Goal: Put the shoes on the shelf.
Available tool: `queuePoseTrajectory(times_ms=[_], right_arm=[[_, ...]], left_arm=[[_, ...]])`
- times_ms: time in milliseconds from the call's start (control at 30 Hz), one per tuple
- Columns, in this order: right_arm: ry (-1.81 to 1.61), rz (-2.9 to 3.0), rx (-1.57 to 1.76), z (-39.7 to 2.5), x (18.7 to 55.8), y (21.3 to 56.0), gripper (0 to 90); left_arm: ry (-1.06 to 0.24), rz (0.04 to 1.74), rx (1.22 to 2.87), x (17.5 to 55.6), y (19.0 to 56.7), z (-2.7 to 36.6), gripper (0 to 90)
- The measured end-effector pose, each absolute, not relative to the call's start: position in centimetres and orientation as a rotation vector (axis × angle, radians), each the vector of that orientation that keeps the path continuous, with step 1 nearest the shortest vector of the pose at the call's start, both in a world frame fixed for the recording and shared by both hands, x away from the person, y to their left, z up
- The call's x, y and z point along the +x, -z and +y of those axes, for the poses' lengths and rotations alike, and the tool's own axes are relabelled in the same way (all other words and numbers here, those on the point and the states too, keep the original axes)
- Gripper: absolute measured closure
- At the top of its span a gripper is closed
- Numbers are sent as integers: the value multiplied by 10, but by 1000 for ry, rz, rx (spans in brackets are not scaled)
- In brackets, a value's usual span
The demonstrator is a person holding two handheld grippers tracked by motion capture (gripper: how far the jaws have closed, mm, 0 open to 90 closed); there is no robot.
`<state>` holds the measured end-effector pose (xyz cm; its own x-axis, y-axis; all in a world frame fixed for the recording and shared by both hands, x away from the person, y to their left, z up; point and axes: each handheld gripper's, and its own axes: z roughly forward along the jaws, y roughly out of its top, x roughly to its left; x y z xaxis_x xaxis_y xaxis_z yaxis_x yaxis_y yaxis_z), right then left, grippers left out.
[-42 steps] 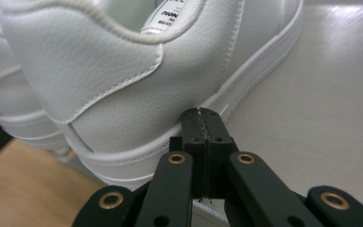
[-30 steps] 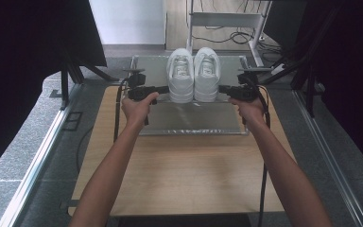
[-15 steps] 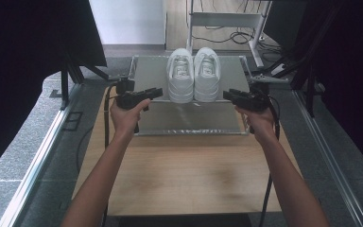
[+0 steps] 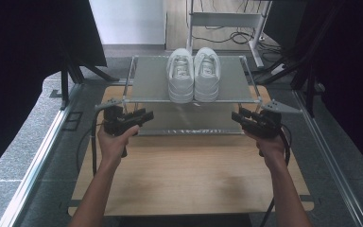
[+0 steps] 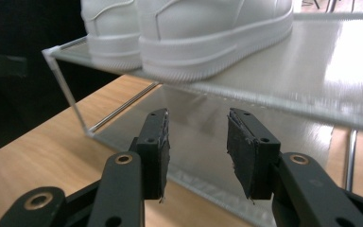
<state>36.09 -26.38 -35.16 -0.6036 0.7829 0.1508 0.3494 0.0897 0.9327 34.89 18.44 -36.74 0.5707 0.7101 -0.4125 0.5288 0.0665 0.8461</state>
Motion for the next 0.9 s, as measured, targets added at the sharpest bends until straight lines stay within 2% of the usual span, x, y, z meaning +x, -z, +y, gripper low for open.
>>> queuePoseTrajectory(times_ms=[133, 267, 700, 767, 800, 900], right_arm=[[-1538, 2006, 1103, -280, 336, 375, 578], [-1496, 2052, 1109, -290, 328, 392, 566], [-1521, 1980, 1129, -296, 316, 401, 564], [-1528, 1973, 1119, -295, 316, 401, 543], [-1499, 1964, 1133, -294, 317, 401, 503], [-1465, 1959, 1159, -295, 318, 405, 479]], left_arm=[[-187, 1070, 1603, 326, 387, 189, 515], [-200, 1068, 1608, 312, 396, 195, 497], [-205, 1097, 1626, 305, 411, 204, 473], [-220, 1107, 1650, 305, 413, 201, 455], [-226, 1111, 1655, 306, 414, 200, 428], [-229, 1125, 1655, 307, 417, 200, 401]])
